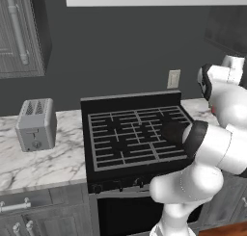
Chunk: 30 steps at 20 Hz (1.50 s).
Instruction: Place the pan on the front right burner on the stove. Then place the tomato and the onion in the pan and turn on the front right burner.
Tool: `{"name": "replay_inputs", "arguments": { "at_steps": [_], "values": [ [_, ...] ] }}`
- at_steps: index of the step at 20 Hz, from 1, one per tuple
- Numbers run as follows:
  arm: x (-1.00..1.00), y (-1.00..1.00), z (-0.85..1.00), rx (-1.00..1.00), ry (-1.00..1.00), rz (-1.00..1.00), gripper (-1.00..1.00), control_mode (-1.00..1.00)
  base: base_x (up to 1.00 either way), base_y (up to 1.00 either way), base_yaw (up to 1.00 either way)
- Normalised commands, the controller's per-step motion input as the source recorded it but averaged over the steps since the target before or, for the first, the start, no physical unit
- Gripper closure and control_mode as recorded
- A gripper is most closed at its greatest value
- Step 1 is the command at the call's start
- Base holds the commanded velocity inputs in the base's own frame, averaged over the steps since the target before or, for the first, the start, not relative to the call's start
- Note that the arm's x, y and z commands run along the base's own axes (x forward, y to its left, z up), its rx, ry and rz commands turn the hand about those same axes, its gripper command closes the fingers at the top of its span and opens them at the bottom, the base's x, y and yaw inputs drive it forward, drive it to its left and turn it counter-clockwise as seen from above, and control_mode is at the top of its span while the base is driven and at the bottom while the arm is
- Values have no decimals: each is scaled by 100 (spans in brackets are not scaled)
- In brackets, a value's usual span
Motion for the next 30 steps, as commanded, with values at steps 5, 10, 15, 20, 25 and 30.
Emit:
{"name": "replay_inputs", "arguments": {
  "at_steps": [5,10,15,20,25,30],
  "values": [
    [1,59,0,8,16,0,100,-100,0,0,0],
    [23,36,-2,6,10,0,100,-100,0,0,0],
    [48,14,-1,7,5,0,100,-100,0,0,0],
    [45,6,-22,5,1,0,100,-100,0,0,0],
    [30,7,-47,0,0,0,100,-100,0,0,0],
    [27,3,-38,0,0,0,100,-100,0,0,0]
  ]
}}
